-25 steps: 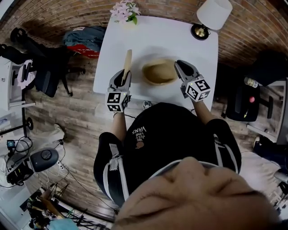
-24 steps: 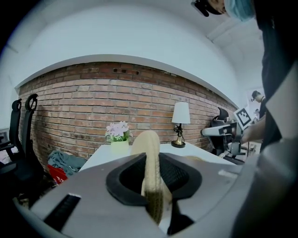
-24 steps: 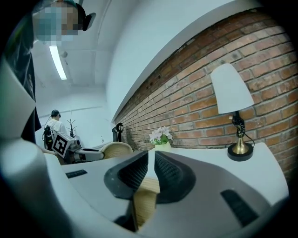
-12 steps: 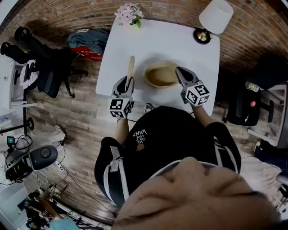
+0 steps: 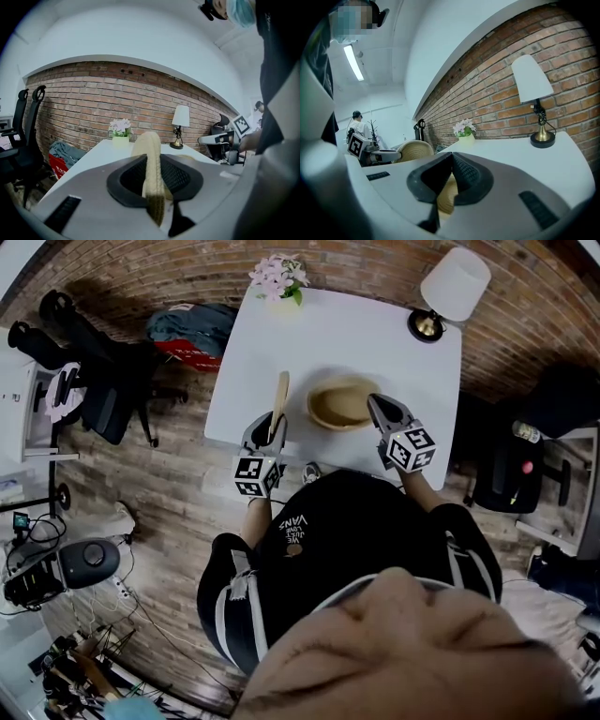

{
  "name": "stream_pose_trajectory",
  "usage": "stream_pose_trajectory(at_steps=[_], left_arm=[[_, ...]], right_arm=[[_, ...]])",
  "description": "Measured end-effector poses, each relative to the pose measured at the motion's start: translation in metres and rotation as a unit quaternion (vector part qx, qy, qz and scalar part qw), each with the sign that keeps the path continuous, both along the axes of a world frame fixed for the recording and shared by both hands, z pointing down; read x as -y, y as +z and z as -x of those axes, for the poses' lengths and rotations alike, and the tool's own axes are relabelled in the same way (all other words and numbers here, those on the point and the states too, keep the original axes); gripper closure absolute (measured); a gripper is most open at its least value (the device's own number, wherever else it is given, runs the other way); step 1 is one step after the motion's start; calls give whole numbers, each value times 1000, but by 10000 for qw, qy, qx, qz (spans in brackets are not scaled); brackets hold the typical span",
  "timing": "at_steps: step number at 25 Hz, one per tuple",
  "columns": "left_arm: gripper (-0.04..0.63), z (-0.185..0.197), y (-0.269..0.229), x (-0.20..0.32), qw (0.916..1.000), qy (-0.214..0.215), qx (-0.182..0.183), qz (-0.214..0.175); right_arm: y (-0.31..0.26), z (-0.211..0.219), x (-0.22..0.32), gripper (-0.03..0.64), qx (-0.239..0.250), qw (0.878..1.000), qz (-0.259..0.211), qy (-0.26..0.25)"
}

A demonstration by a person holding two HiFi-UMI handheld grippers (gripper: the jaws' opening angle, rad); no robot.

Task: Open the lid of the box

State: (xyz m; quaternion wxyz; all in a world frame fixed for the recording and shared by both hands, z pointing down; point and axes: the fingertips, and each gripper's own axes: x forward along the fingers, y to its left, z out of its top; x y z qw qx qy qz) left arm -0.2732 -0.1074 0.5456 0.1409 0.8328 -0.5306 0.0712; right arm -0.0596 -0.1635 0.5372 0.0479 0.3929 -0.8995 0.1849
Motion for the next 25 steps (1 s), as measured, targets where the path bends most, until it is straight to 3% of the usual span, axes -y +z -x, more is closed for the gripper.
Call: stream_pose_trajectory(at_steps=[25], left_arm=[[506,3,-5,-8,9999,-101,-47,65]], right_arm=[[6,-6,-4,614,-122,9998,122,121]])
